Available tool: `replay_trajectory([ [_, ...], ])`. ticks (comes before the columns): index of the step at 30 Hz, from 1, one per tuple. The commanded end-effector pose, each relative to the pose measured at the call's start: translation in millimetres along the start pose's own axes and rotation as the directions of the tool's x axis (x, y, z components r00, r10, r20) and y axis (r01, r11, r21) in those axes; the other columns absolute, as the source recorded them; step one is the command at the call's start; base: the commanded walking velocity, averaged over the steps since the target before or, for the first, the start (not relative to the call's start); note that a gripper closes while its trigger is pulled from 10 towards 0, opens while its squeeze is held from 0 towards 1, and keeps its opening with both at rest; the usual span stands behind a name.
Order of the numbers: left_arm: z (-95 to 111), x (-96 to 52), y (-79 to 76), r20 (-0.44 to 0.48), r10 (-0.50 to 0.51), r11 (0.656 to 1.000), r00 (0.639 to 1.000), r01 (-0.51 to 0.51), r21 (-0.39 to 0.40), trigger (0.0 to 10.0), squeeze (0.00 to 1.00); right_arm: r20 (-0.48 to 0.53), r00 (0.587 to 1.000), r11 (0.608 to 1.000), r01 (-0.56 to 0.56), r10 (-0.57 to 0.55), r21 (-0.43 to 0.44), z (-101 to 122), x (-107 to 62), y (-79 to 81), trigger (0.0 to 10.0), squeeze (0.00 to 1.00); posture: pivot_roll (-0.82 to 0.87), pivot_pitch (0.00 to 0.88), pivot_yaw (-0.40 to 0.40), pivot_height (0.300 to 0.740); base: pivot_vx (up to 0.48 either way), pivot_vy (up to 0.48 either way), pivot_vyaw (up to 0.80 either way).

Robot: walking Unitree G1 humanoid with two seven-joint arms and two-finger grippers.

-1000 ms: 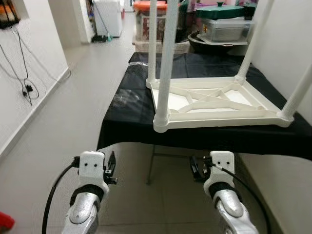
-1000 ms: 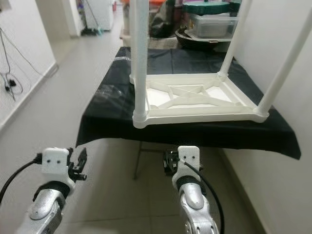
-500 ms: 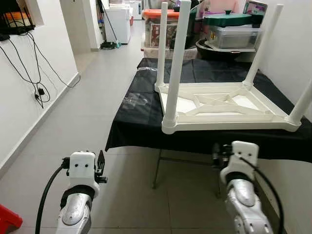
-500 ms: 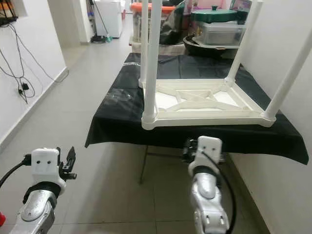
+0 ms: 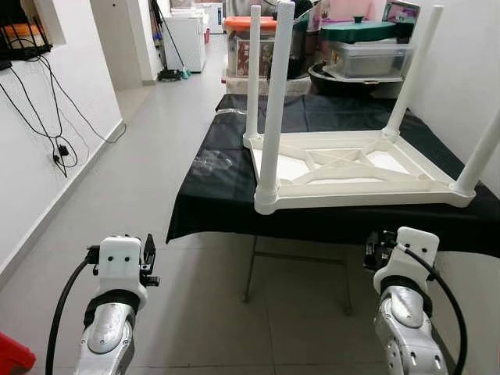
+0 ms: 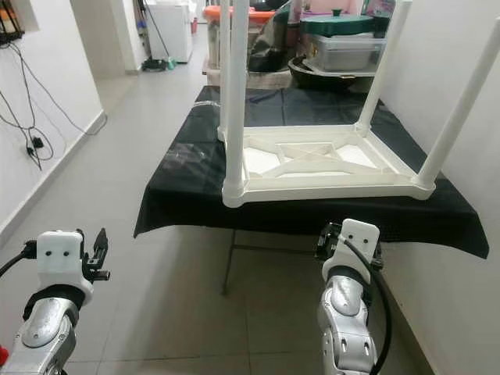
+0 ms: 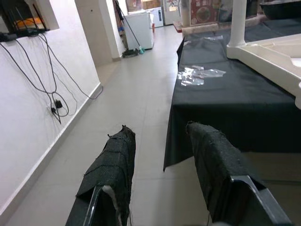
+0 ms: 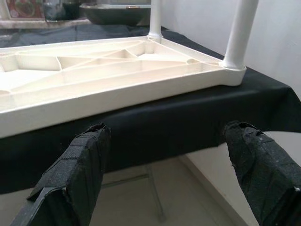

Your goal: Building children table

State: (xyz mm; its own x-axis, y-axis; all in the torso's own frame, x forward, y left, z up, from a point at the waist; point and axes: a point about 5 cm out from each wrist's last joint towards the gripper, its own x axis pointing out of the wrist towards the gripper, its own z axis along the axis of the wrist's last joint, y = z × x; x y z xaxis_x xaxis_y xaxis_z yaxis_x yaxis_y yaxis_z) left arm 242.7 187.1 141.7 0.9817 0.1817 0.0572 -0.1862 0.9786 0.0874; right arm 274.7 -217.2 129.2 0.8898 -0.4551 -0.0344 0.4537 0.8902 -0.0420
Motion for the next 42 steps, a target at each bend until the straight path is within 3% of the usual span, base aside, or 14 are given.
replay_trajectory([
  [1,-4.5,-0.9,0.6,-0.016,-0.001,1.0,1.0,0.001,0.001,10.0,0.0,0.006,1.0,1.0,-0.009,0.008,0.006,0.0,-2.0,4.6,10.0,0.0,0.08,0.0,-0.03,0.74,0.244,0.0,0.0],
  [42,-2.9,0.3,-3.5,-0.016,-0.025,1.0,1.0,0.025,-0.002,10.0,0.0,0.014,1.0,1.0,0.004,-0.004,0.002,1.2,-1.7,6.7,10.0,0.0,0.08,0.0,-0.025,0.74,0.242,0.0,0.0],
])
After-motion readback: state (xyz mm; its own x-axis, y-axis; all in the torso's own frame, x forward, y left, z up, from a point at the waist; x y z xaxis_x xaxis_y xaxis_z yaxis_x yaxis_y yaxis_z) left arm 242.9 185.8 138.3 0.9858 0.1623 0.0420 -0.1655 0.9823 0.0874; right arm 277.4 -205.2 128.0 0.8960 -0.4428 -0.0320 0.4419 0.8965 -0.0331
